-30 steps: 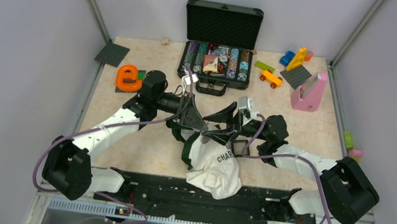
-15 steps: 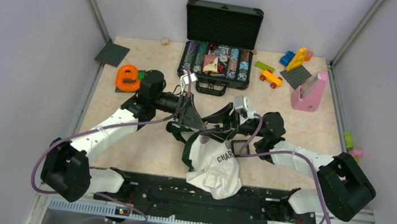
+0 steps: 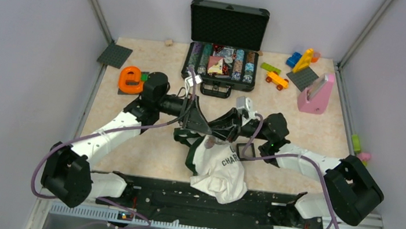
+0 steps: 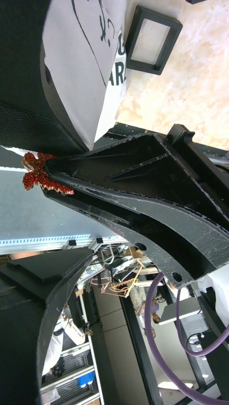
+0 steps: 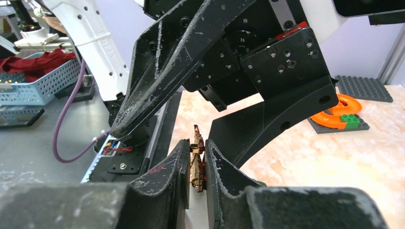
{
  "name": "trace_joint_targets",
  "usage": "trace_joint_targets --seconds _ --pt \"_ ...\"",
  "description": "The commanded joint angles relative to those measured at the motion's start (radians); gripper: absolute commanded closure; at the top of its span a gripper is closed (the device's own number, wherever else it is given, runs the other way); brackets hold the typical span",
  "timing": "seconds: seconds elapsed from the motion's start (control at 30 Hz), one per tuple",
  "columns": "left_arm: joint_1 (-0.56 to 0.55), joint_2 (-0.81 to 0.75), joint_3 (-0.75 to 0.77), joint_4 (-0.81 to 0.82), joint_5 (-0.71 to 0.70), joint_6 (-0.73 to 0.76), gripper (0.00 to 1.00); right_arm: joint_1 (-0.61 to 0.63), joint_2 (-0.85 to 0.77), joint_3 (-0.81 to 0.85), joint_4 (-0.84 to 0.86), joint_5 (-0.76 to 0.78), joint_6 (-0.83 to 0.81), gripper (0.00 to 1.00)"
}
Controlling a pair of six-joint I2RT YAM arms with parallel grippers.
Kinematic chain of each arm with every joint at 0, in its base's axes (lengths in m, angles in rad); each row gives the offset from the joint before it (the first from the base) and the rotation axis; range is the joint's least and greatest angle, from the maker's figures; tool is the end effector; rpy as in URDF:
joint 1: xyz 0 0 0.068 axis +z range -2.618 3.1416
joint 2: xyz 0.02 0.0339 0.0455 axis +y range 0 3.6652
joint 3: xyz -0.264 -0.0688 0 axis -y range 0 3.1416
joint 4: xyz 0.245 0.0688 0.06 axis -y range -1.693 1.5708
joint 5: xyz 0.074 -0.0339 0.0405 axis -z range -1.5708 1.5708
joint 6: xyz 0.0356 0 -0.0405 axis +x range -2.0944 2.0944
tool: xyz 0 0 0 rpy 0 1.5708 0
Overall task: Remove the brooch from the garment
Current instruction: Remove the brooch from the clothes.
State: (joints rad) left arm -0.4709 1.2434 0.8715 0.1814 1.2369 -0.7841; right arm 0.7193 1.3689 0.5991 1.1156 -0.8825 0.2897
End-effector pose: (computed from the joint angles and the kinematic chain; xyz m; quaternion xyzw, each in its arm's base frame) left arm 0.2247 -0.1521 0.3141 0.2666 0.6782 -0.6665 0.1574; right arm 0.1892 0.2023 0.2774 -0.4522 0.4334 0.5726 0.5290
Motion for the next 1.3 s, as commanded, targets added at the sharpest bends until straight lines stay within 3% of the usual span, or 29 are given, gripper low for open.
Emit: trace_joint_targets --seconds 0.0,0.4,0.73,1.03,1.27 --pt "0.002 -0.031 0.022 0.089 -0.014 0.011 0.28 0.016 -0.009 0.036 -0.047 0.011 -0.025 0.86" --pt "0.082 -0.118 -0.008 -0.08 -0.161 0.149 0.25 0.013 -0.06 0.029 -0.161 0.09 -0.031 0.94" --pt "0.123 -0.24 -0.077 -0.091 -0.307 0.186 0.17 0.004 -0.104 0.012 -0.207 0.152 -0.001 0.99" --pt "0.127 -0.35 -0.147 -0.083 -0.444 0.214 0.19 -0.015 -0.145 0.011 -0.246 0.199 0.05 1.0" --pt "0.126 -0.398 -0.216 -0.008 -0.445 0.217 0.24 -0.019 -0.181 0.037 -0.323 0.239 0.073 1.0"
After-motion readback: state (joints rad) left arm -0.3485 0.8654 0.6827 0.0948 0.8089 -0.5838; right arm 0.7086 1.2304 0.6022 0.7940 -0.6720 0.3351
